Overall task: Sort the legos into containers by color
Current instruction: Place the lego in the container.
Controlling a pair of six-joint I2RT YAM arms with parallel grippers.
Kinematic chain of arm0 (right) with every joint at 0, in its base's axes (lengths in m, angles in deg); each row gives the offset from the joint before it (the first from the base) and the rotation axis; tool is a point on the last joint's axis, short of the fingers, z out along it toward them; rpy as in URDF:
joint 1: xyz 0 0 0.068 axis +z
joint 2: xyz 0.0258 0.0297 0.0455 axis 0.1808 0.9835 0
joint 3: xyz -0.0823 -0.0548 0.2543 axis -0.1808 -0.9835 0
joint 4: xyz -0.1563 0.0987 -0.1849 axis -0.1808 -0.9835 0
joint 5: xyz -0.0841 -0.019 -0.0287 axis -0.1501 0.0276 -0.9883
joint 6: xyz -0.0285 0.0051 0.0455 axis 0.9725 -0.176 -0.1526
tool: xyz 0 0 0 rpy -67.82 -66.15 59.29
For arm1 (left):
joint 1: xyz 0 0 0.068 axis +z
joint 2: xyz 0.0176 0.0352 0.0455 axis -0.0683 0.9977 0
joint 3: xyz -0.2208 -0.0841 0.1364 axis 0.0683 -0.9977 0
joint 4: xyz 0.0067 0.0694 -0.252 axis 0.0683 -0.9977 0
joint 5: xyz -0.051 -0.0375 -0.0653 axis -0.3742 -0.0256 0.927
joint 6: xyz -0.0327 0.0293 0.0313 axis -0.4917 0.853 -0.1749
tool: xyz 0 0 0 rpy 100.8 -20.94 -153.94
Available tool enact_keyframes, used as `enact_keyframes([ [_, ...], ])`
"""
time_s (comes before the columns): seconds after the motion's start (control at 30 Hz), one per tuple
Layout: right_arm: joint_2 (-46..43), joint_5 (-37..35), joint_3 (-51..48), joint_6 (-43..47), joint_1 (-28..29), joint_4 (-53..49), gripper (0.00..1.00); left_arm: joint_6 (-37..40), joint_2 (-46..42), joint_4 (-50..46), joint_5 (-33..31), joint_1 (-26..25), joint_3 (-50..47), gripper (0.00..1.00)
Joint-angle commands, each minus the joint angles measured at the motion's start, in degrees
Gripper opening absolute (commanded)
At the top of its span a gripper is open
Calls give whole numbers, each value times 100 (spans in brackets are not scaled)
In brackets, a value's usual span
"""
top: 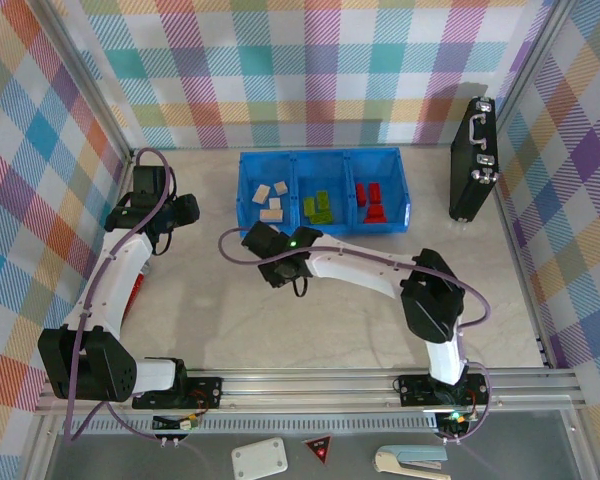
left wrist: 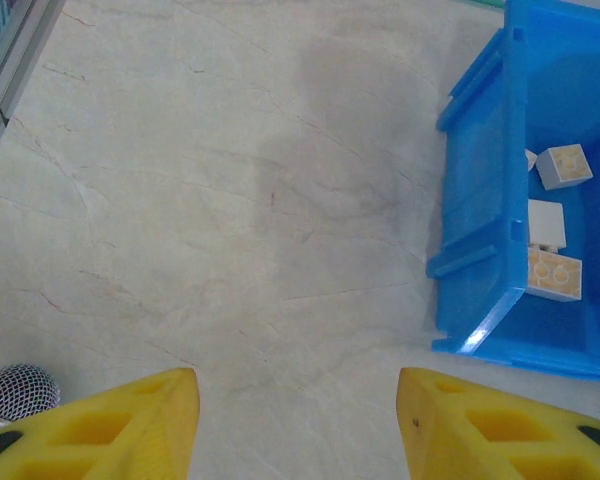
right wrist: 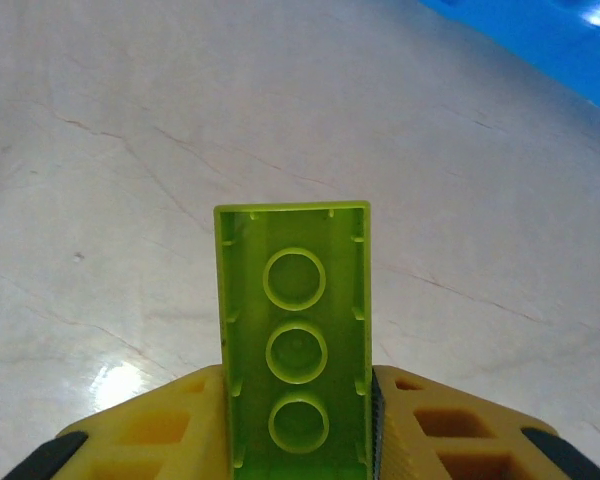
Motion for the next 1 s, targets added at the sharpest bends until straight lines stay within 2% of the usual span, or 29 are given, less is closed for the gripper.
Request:
enact_keyframes([
  [0.0, -441, -94, -168, -350, -256, -217, 35, 37, -82, 97, 92, 75, 4, 55],
  [0.2, -699, -82, -343, -572, -780, -229, 35, 19, -95, 97, 156, 74, -13, 55],
  [0.47, -479, -77, -7, -430, -1548, -189, 35, 19, -115, 97, 182, 74, 0, 55],
  [0.7, 120, -110, 798, -184, -2085, -288, 35, 5, -100, 89, 227, 78, 19, 55],
  [0.97, 1256, -582, 2254, 204, -2379, -653, 35, -7, -82, 62, 263, 87, 35, 55],
])
